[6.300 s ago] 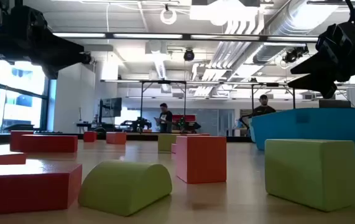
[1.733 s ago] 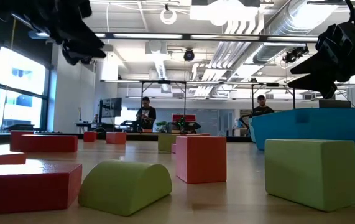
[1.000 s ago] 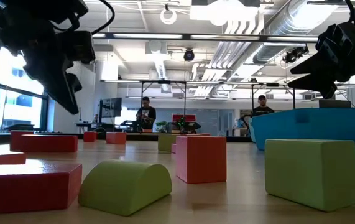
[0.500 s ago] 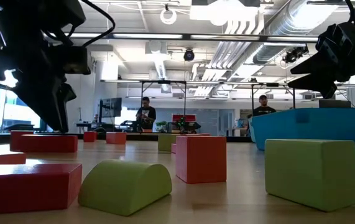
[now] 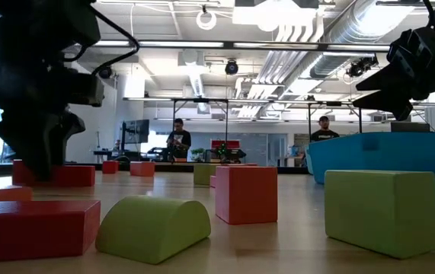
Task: Sort & place blocks by color
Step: Put the red wooden block into the green bin
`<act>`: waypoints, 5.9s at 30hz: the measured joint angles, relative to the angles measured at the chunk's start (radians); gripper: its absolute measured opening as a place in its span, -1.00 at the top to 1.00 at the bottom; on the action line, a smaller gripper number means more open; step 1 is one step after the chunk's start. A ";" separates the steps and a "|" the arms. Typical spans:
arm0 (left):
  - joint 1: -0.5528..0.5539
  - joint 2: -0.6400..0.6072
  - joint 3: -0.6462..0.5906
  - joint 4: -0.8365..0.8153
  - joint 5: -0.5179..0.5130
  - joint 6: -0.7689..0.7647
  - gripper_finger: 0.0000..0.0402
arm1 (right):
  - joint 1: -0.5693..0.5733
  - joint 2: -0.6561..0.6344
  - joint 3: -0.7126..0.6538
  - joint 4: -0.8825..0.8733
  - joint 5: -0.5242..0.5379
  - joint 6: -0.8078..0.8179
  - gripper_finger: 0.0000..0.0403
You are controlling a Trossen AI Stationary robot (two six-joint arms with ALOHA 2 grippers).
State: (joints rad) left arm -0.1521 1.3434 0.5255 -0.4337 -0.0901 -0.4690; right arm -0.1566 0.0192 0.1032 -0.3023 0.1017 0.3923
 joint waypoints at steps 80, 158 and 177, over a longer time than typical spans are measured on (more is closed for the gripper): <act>0.190 0.037 0.367 0.623 0.050 -0.200 0.81 | 0.000 0.000 -0.002 0.440 0.081 0.367 -0.10; 0.455 0.035 0.367 0.619 0.431 -0.106 0.80 | 0.102 1.342 0.756 0.672 -0.054 0.258 0.80; 0.463 0.037 0.367 0.602 0.412 0.119 0.29 | 0.120 1.343 0.756 0.633 0.064 0.278 0.78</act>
State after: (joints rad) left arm 0.3107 1.3808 0.8925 0.1686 0.3222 -0.3498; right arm -0.0366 1.3621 0.8589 0.3309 0.1659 0.6701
